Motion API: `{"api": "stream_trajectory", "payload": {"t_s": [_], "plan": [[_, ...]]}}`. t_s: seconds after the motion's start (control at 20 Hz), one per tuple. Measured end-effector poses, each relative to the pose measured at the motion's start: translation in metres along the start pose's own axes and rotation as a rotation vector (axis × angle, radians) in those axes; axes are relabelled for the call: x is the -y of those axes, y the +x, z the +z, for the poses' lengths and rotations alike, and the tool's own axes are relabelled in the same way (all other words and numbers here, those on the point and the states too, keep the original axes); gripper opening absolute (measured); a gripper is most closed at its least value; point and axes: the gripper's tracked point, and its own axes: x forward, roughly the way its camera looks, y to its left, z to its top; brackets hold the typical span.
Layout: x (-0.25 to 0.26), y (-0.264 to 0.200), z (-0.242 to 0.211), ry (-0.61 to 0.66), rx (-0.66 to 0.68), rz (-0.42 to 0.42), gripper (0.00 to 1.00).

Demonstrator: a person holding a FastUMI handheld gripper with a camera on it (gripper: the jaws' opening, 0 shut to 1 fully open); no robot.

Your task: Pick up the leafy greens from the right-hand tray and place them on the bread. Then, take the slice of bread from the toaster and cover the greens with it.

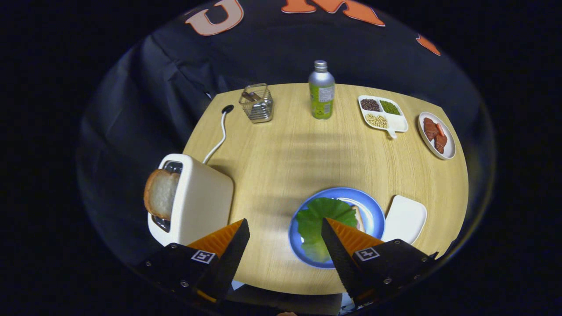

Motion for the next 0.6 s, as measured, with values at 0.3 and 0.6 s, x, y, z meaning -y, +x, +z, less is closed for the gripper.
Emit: {"api": "stream_trajectory", "payload": {"t_s": [0.3, 0.6], "plan": [[-0.095, -0.017, 0.030, -0.098, -0.006, 0.107, 0.98], [-0.149, -0.003, 0.032, -0.154, -0.059, 0.136, 0.93]]}}
